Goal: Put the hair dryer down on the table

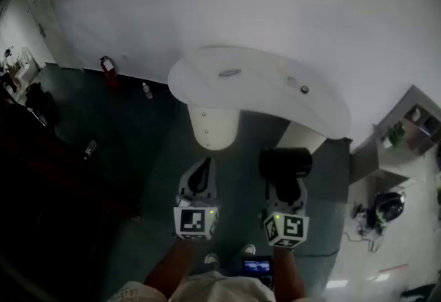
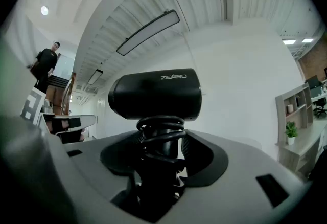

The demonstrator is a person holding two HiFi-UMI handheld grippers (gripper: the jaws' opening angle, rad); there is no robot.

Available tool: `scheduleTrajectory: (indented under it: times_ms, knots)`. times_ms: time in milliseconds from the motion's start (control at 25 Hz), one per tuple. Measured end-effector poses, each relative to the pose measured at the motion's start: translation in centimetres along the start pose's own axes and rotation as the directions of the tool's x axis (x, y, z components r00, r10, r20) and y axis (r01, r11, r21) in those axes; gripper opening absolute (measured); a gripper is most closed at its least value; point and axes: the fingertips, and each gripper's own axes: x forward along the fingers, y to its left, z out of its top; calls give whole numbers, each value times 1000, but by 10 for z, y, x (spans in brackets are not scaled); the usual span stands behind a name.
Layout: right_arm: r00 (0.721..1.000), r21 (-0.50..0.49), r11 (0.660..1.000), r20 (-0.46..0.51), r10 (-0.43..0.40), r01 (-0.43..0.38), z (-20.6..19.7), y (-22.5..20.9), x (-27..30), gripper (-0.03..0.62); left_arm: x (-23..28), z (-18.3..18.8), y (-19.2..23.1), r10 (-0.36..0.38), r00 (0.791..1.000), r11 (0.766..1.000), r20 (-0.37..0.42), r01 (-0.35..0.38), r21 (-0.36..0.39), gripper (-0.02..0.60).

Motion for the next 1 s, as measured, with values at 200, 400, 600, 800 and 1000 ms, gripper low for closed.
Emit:
scheduleTrajectory:
  times_ms: [200, 400, 600, 800, 1000]
  knots:
    - [999, -12, 1000, 32, -9, 9, 12, -2, -59, 233, -50, 7, -35, -17, 1000, 1000, 1, 17, -14, -2]
    - [999, -1, 1000, 40, 3, -3, 19, -10, -86, 233, -73, 12, -69, -25, 1000, 1000, 1, 25, -7, -2]
    - [998, -2, 999, 54, 45, -45, 28, -28, -104, 235, -81, 19, -101, -5, 1000, 1000, 1, 5, -23, -2]
    - [995, 3, 997, 57, 77, -77, 31, -51, -118, 235, -85, 17, -132, 15, 1000, 1000, 3, -15, -13, -2]
    - [995, -15, 996, 40, 94, -93, 30, -74, -129, 235, -86, 16, -154, 23, 1000, 1000, 10, -23, 1, -2]
